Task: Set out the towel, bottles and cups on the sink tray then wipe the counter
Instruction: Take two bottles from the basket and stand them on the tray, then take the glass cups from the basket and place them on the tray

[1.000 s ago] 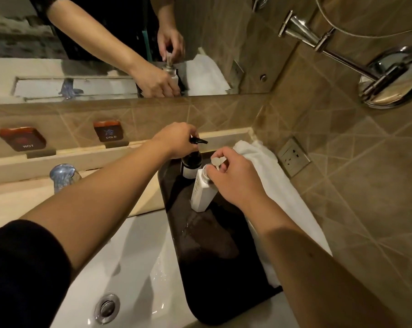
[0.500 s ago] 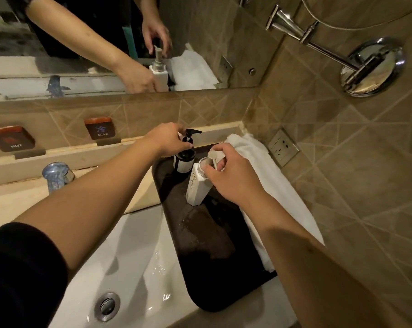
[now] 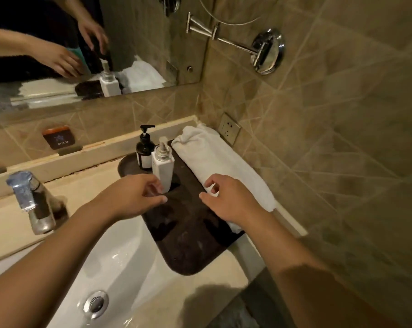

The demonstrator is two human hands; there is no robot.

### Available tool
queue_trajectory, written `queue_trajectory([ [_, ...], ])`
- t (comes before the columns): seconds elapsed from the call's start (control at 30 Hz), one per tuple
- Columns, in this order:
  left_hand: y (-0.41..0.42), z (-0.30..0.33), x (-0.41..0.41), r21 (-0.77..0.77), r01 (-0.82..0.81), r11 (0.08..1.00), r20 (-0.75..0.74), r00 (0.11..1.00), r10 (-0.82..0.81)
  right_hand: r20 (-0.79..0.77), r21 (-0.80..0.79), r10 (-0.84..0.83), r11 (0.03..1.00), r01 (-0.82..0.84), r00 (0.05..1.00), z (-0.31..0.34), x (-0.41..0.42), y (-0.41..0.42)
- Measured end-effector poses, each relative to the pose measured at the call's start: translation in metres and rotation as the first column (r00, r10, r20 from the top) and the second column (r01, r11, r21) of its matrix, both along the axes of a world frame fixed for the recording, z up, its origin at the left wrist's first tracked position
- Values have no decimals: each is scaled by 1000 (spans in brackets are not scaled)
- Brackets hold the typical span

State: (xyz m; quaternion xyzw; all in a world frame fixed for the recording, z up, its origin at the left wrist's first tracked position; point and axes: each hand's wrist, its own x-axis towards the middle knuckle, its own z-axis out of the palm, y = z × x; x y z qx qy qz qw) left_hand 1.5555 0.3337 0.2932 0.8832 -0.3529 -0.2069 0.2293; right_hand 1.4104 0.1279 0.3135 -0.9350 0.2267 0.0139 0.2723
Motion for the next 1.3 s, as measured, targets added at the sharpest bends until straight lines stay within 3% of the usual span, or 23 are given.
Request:
queue_trajectory([
  [0.3, -45, 40, -161, 25, 353, 935, 147, 924, -353, 7, -51, -211, 976, 211, 978, 21, -215, 12],
  [0.5, -69, 57, -312, 8, 588, 809, 151, 799, -582, 49, -104, -386, 915, 389, 921, 29, -393, 47],
  [0.63, -83, 61, -422, -11, 738, 674, 199, 662, -722, 41, -121, -518, 846, 519, 854, 24, -514, 78],
  [0.8, -99, 56, -567, -8, 890, 455, 147, 451, -880, 63, -93, -743, 660, 745, 666, 14, -663, 134],
  [0.97, -104, 55, -707, 2, 987, 158, 155, 156, -976, 52, -75, -914, 398, 914, 402, 6, -789, 189],
  [1.3, -117, 38, -946, 67, 965, -255, 68, -259, -964, -6, -87, -997, -80, 993, -80, -6, -966, 275],
])
